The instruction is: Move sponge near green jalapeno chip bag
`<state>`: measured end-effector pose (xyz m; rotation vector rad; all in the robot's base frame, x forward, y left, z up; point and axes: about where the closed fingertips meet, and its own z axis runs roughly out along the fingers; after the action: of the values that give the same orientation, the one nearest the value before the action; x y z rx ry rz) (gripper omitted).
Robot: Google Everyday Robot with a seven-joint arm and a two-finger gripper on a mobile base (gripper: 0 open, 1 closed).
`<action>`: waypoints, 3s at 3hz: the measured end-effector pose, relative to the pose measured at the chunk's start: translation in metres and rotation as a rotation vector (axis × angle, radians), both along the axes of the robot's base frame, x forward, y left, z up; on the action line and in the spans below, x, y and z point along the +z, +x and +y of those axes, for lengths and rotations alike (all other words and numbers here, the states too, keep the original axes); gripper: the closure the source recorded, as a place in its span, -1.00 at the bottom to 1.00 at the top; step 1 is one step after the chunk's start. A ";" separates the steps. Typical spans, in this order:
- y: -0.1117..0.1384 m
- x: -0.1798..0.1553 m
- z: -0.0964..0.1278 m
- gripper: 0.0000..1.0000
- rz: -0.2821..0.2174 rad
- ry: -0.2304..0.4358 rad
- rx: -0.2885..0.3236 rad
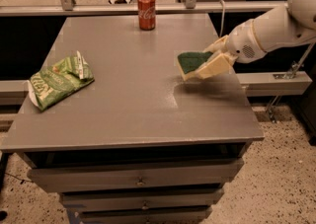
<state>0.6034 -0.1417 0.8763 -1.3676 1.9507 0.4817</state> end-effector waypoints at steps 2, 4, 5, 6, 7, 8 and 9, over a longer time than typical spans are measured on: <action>0.000 -0.001 0.001 1.00 0.002 0.000 0.002; 0.018 0.017 0.044 1.00 -0.065 0.030 0.032; 0.042 0.031 0.096 1.00 -0.126 0.026 0.080; 0.061 0.022 0.146 1.00 -0.163 -0.013 0.125; 0.073 0.010 0.186 1.00 -0.178 -0.028 0.161; 0.075 0.000 0.227 0.94 -0.179 -0.022 0.210; 0.072 -0.007 0.246 0.50 -0.170 -0.027 0.241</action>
Offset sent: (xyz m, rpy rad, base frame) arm 0.0000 0.0009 -0.0010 -0.0002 0.0016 0.0018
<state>0.6756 0.1039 0.8694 -1.6162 1.6710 0.4366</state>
